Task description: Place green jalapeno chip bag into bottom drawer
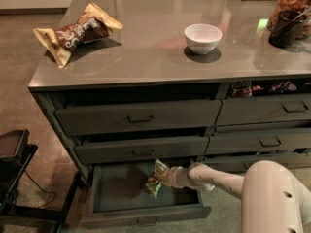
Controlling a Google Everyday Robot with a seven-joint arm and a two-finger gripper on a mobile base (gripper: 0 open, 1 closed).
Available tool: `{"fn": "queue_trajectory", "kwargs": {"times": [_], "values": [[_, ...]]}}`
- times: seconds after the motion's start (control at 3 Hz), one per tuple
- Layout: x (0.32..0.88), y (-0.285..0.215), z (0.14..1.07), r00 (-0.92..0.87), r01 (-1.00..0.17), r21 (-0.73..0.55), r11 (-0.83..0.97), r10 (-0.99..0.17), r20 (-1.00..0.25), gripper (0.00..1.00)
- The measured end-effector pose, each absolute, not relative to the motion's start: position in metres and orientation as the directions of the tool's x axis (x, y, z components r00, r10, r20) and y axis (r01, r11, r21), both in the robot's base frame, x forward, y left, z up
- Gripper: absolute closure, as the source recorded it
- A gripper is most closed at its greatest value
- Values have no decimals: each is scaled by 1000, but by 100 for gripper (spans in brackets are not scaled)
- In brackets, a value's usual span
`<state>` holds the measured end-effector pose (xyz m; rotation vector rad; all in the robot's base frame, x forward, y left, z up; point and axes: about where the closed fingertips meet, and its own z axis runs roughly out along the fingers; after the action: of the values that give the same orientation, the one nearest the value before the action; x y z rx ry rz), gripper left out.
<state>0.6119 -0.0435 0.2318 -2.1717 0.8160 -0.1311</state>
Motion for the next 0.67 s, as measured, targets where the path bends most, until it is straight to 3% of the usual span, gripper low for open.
{"fn": "queue_trajectory", "kwargs": {"times": [0.67], "values": [[612,-43,232,787,-511,-715,-476,-594,-168,12]]}}
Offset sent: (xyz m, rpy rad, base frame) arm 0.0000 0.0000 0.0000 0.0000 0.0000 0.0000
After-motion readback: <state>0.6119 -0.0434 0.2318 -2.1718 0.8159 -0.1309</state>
